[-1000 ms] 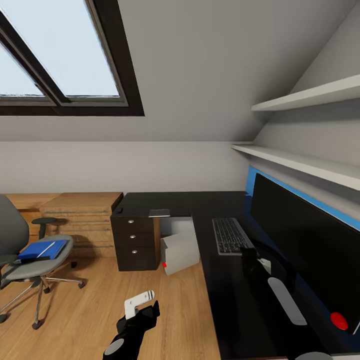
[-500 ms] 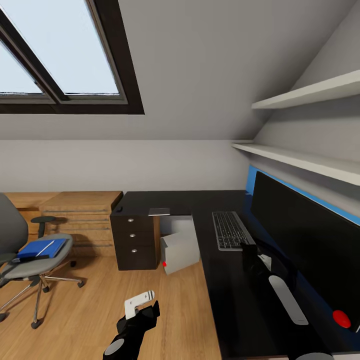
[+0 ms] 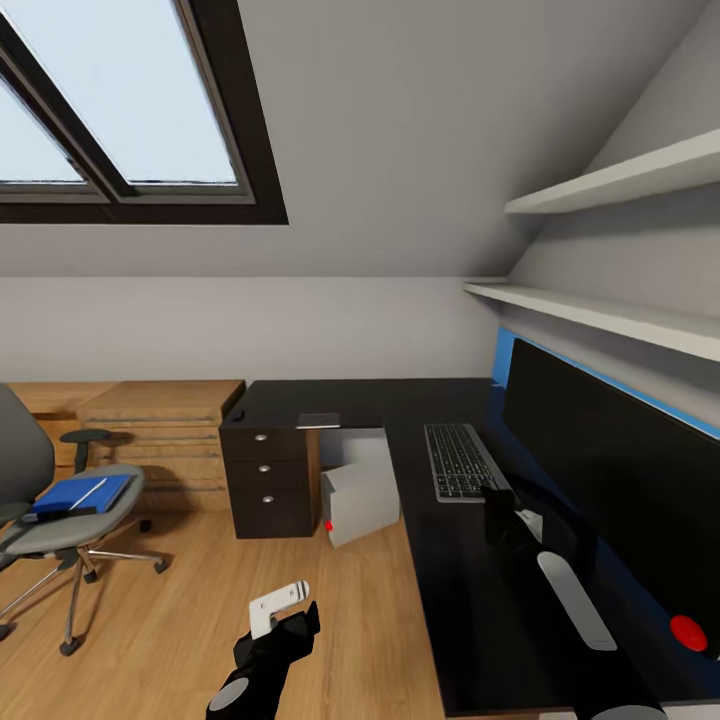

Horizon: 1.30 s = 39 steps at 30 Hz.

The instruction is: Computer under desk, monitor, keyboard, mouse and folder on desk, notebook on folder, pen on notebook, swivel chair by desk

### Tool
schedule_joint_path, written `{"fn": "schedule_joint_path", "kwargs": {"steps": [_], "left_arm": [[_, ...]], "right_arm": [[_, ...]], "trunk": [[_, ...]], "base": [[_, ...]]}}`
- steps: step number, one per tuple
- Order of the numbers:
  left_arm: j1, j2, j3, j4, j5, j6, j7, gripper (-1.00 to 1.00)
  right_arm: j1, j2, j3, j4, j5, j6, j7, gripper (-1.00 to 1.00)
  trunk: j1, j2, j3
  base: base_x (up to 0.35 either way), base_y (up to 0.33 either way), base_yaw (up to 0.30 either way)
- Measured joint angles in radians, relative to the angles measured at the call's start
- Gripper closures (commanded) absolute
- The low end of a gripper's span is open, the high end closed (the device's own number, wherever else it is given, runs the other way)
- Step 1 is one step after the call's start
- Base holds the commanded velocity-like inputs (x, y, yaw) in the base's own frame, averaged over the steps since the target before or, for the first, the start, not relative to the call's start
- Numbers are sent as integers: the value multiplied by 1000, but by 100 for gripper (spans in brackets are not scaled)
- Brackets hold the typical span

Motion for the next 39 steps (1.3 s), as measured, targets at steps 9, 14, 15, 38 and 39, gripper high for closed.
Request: {"fn": "schedule_joint_path", "kwargs": {"steps": [9, 14, 15, 38, 39], "left_arm": [[0, 0, -1, 0, 0, 0, 0, -100], [0, -1, -2, 0, 0, 0, 0, -100], [0, -1, -2, 0, 0, 0, 0, -100], [0, -1, -2, 0, 0, 0, 0, -100], [0, -1, -2, 0, 0, 0, 0, -100]], "right_arm": [[0, 1, 0, 4, 2, -1, 0, 100], [0, 1, 2, 27, 4, -1, 0, 100], [0, 2, 2, 34, 3, -1, 0, 100], [0, 2, 5, 46, 3, -2, 2, 100], [0, 2, 5, 46, 3, -2, 2, 100]], "trunk": [[35, -63, -28], [54, -98, -44], [58, -105, -47], [146, -266, -119], [150, -273, -122]], "base": [[0, 0, 0], [0, 0, 0], [0, 0, 0], [0, 0, 0], [0, 0, 0]]}}
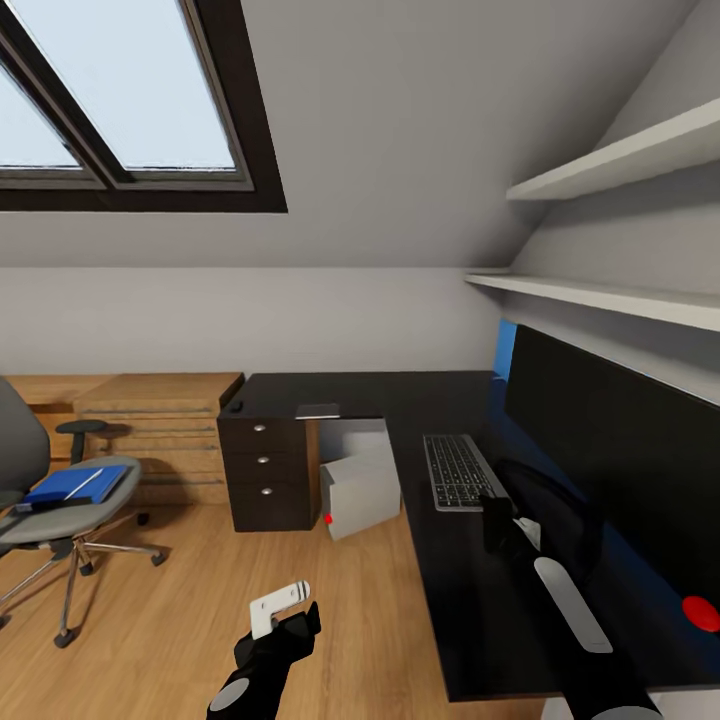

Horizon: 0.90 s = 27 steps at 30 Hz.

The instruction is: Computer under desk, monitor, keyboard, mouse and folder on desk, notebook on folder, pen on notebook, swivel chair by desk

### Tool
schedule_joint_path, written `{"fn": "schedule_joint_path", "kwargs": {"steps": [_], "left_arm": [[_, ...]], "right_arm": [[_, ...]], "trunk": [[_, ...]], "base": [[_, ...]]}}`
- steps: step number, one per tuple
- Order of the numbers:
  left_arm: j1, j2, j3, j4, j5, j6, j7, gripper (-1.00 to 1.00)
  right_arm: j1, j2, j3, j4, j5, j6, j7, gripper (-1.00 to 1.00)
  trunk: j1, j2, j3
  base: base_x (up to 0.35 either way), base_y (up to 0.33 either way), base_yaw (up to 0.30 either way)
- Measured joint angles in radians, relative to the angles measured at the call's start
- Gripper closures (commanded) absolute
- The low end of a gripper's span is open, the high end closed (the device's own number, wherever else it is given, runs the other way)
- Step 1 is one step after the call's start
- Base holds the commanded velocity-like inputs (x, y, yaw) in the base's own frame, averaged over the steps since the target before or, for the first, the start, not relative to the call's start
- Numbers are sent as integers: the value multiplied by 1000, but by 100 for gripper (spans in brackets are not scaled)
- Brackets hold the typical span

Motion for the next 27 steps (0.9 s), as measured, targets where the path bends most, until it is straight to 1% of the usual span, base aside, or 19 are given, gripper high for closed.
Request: {"fn": "schedule_joint_path", "kwargs": {"steps": [7, 17, 23, 27], "left_arm": [[0, 0, 0, 0, 0, 0, 0, -100], [0, 1, 9, 0, 0, -1, -2, -100], [0, 1, 3, 1, 2, -1, -3, -100], [0, 1, 2, 3, 3, -2, -4, -100]], "right_arm": [[0, 0, 0, 0, 0, 0, 0, 100], [0, 0, 0, 0, 0, 0, -2, 100], [0, 0, 0, 2, 1, 1, -8, 100], [0, 0, 1, 8, 1, 1, -9, 100]], "trunk": [[27, -49, -22], [27, -49, -22], [27, -49, -22], [27, -49, -22]], "base": [[0, 0, 0], [0, 0, 0], [-4, -2, 0], [-146, -122, 0]]}}
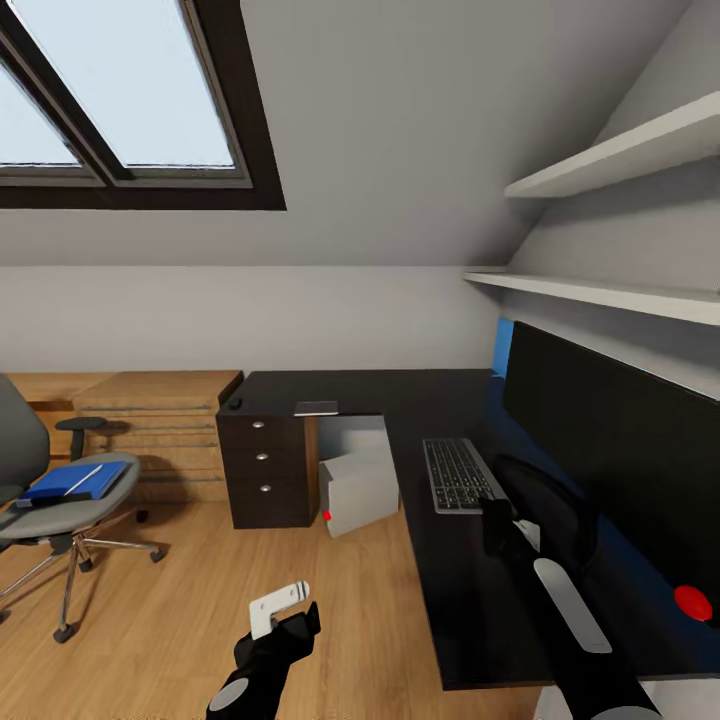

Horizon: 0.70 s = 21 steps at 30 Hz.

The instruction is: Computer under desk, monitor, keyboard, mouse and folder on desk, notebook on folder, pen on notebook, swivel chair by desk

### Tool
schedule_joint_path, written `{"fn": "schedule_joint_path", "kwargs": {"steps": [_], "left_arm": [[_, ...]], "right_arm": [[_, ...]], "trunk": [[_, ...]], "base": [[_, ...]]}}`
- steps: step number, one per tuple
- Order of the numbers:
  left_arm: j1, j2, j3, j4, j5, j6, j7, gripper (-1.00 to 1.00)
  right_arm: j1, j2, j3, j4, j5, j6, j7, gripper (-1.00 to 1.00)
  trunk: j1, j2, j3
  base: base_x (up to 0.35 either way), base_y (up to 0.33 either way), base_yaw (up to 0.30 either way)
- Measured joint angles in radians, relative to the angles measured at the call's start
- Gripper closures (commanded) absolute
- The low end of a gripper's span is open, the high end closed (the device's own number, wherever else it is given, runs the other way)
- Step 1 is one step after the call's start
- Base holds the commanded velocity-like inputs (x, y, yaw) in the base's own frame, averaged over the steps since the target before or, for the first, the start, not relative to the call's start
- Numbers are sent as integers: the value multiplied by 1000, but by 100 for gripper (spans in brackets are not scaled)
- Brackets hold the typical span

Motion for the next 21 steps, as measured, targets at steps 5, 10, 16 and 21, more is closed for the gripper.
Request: {"fn": "schedule_joint_path", "kwargs": {"steps": [5, 10, 16, 21], "left_arm": [[0, 1, 1, 0, -2, 0, -1, -100], [0, 1, 1, 0, -2, 0, -1, -100], [0, 1, 1, 0, -3, 0, 0, -100], [0, 1, 1, 0, -3, 0, 1, -100]], "right_arm": [[0, 0, 16, 17, -1, 1, 0, 100], [0, 1, 32, 21, 2, 3, 0, 100], [0, 1, 38, 32, 2, 0, 0, 100], [0, 1, 40, 33, 4, -1, 0, 100]], "trunk": [[0, 0, 0], [0, 0, 0], [0, 0, 0], [0, 0, 0]], "base": [[-61, -52, 0], [-8, -6, 0], [0, 0, 0], [-5, -7, 0]]}}
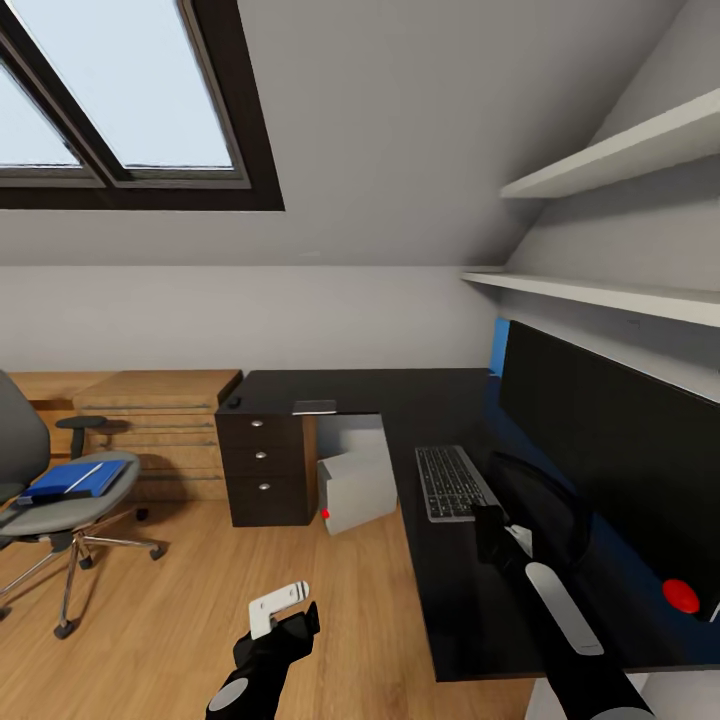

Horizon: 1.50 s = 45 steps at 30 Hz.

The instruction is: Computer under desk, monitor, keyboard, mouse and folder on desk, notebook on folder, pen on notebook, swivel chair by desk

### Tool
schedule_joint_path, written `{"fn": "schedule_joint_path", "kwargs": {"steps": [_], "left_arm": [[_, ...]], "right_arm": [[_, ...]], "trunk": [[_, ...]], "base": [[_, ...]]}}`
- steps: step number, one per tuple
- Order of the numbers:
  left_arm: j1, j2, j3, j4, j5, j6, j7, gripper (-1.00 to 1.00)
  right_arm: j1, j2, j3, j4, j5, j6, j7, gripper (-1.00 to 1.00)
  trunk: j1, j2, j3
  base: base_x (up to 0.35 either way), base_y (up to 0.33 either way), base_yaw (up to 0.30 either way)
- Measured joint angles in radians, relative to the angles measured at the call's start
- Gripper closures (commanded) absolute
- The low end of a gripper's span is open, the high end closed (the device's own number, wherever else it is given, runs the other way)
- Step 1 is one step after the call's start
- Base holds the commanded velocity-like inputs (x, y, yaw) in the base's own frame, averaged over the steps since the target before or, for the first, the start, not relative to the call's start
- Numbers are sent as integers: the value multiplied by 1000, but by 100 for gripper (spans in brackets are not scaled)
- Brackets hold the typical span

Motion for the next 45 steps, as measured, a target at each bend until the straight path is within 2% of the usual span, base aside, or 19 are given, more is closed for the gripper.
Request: {"fn": "schedule_joint_path", "kwargs": {"steps": [26, 45], "left_arm": [[0, 0, 0, 0, 2, 0, -2, -100], [0, 2, 2, 0, 2, 0, 2, -100]], "right_arm": [[0, 0, 0, 1, 1, -2, 0, 100], [0, 0, 0, 1, 3, -4, -1, 100]], "trunk": [[0, 0, 0], [0, 0, 0]], "base": [[-24, -74, 0], [0, -6, 0]]}}
